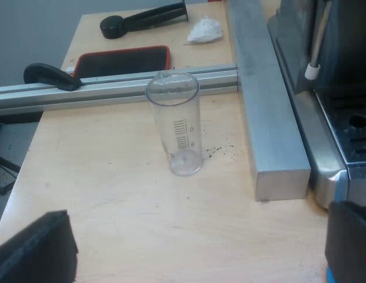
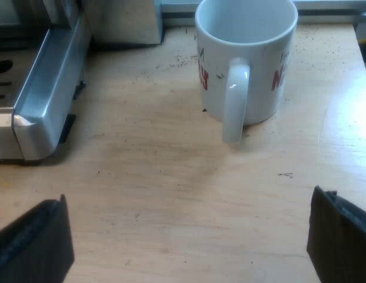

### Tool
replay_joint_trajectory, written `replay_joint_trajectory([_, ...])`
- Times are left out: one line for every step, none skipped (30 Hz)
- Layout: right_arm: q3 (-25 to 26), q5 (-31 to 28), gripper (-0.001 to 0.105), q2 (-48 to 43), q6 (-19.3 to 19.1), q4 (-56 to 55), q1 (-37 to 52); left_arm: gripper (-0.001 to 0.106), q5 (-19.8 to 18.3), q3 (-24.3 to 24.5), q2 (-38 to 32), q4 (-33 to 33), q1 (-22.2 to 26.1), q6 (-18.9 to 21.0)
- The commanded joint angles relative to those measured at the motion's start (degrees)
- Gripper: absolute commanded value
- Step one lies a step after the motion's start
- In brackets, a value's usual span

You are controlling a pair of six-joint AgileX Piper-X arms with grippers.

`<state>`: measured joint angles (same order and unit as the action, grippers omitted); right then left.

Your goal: Grind coffee beans and then tamp

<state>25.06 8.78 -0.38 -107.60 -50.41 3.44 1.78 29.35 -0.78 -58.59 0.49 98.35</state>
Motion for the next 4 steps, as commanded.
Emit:
replay_joint_trajectory([0.30, 0.08, 0.082, -2.54, -0.17, 0.14, 0.28, 0.087, -0.34, 0.17, -8.00, 0.22, -0.11, 0.32])
replay_joint_trajectory([0.30, 0.08, 0.082, -2.54, -0.17, 0.14, 0.28, 0.087, -0.34, 0.17, -8.00, 0.22, -0.11, 0.32])
replay_joint_trajectory([0.30, 0.08, 0.082, -2.54, -0.17, 0.14, 0.28, 0.087, -0.34, 0.17, -8.00, 0.22, -0.11, 0.32])
replay_joint_trajectory([0.30, 0.08, 0.082, -2.54, -0.17, 0.14, 0.28, 0.087, -0.34, 0.17, -8.00, 0.22, -0.11, 0.32])
